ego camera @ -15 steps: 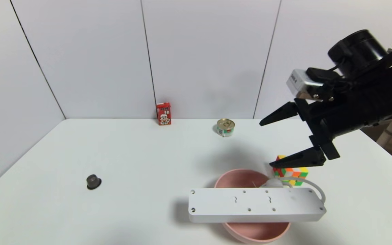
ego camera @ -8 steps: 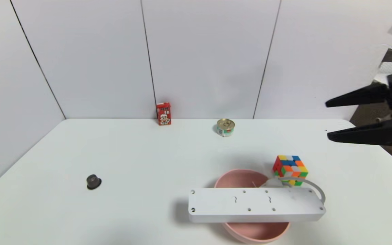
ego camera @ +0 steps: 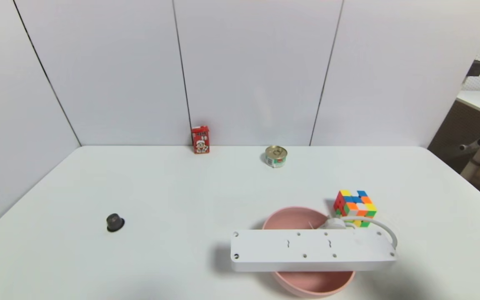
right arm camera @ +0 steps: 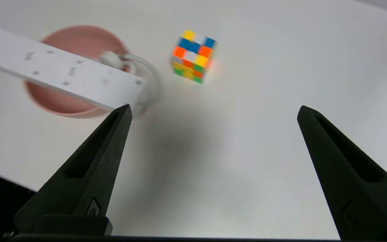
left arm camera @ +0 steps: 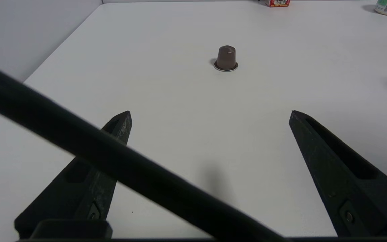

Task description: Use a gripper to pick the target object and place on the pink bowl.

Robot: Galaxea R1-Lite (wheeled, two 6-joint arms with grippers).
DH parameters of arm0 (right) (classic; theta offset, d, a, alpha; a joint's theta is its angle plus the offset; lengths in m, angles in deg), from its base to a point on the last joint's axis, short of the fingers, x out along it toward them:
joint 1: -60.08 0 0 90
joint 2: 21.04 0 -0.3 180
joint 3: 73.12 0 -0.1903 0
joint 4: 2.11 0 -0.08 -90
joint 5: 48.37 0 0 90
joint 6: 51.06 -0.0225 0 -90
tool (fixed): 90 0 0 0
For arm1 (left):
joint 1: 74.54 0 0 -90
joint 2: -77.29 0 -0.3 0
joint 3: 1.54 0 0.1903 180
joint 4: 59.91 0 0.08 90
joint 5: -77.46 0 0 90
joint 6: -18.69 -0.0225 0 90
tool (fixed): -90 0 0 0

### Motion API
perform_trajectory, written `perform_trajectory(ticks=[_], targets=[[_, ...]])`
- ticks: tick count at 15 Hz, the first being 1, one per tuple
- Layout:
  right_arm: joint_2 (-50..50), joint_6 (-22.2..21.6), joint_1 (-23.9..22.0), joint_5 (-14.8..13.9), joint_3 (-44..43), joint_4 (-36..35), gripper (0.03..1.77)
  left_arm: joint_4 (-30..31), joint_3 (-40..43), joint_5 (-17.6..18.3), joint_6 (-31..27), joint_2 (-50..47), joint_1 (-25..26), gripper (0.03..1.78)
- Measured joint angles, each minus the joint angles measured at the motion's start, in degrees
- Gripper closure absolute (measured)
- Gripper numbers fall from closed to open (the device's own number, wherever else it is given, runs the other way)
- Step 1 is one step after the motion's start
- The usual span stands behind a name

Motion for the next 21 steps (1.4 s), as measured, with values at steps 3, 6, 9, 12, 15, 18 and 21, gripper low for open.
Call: perform_trajectory(ticks=[3, 6, 9, 12, 15, 18, 21], targets=[[8.7, -5.7, 0.5, -11.6, 8.7, -5.7, 0.1, 0.0, 0.0, 0.0, 0.0, 0.0, 0.0, 0.12], [17.0, -9.3, 1.3, -21.4, 20.9, -17.0, 0.1, 0.0, 0.0, 0.0, 0.0, 0.0, 0.0, 0.12], [24.9, -10.0, 2.3, -28.1, 30.6, -28.4, 0.1, 0.0, 0.0, 0.0, 0.0, 0.0, 0.0, 0.12], [31.3, -10.2, 3.5, -30.8, 37.5, -33.7, 0.09, 0.0, 0.0, 0.0, 0.0, 0.0, 0.0, 0.12], [33.6, -10.9, 7.5, -33.6, 39.7, -36.3, 0.09, 0.0, 0.0, 0.0, 0.0, 0.0, 0.0, 0.12], [37.7, -11.6, 11.5, -34.4, 43.4, -36.2, 0.09, 0.0, 0.0, 0.0, 0.0, 0.0, 0.0, 0.12], [44.4, -11.7, 13.0, -34.4, 51.4, -36.3, 0.09, 0.0, 0.0, 0.0, 0.0, 0.0, 0.0, 0.12]])
